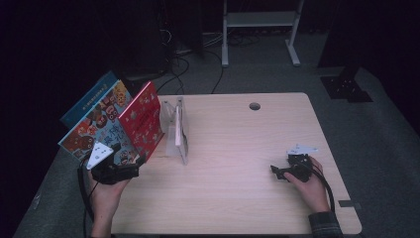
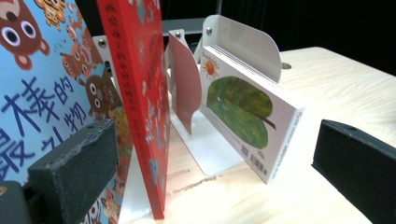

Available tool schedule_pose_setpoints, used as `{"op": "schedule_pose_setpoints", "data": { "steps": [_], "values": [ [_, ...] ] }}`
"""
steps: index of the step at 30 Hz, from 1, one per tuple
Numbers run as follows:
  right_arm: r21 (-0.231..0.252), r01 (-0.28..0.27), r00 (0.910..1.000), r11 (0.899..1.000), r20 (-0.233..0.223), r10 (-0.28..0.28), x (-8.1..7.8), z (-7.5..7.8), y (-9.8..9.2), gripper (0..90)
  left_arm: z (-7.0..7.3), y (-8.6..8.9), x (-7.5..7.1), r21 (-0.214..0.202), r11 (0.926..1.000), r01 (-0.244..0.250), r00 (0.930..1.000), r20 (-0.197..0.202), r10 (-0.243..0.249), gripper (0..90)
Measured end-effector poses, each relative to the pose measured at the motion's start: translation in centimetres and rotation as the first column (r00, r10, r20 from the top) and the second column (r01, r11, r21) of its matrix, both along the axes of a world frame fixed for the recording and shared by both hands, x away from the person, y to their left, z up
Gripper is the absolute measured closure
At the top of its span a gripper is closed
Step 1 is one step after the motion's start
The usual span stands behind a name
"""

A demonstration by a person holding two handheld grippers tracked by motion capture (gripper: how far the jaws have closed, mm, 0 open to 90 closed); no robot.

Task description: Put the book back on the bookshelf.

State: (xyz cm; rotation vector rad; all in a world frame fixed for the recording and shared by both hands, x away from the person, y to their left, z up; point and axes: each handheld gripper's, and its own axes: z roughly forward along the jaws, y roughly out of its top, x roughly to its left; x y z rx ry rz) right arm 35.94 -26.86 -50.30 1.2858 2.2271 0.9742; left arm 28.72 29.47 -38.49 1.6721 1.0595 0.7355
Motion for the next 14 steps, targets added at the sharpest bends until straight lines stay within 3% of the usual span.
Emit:
{"op": "schedule_pose_setpoints", "data": {
  "steps": [6,14],
  "values": [
    [0.0,0.0,1.0,1.0,0.0,0.0,0.0,0.0,0.0,10.0,-0.4,-0.3,-1.3,0.003,0.9999,0.01,0.9999,-0.002,-0.01,0.0],
    [0.0,0.0,1.0,1.0,0.0,0.0,0.0,0.0,0.0,10.0,-0.5,-0.5,-1.4,0.0,0.9997,0.022,0.9997,-0.002,-0.022,0.0]
  ]
}}
